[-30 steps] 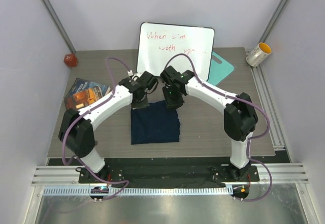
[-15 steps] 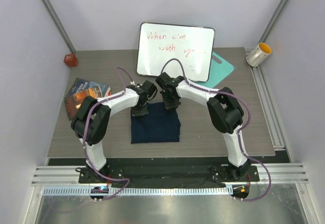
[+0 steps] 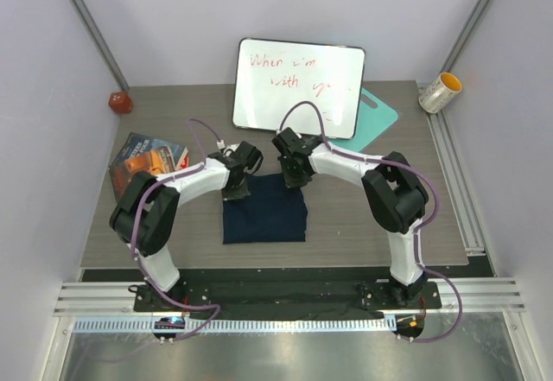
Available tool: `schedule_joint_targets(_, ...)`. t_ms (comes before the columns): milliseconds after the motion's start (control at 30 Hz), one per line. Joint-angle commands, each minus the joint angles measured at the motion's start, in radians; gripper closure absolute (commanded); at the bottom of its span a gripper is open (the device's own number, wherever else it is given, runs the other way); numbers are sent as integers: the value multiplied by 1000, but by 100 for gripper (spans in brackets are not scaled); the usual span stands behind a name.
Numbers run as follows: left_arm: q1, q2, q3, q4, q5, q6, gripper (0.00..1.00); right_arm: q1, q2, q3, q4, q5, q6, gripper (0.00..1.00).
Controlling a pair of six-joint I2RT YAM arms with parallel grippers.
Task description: Fold and stack the t-shirts
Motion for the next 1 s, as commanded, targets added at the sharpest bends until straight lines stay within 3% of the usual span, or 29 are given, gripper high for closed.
schedule_joint_targets(0,35,11,-92,-36,-16,-6,100,-43,-41,-71,-49,82,-19,82)
schedule_joint_targets(467,45,-91,-93,-126,2,-69,100,-78,-124,-160,-26,66,-24,81)
schedule_joint_targets(667,48,-149,-95,-142,-4,-65,83,-80,-153,-171,-29,56,-10,80)
schedule_joint_targets(800,55,-207,-86,-146,-15,-65,67,-81,-206,-185,-33,65,16,75)
schedule_joint_targets(967,76,-250,-52,-168,-13,-63,60,-81,-309,-231,-23,25,36,70)
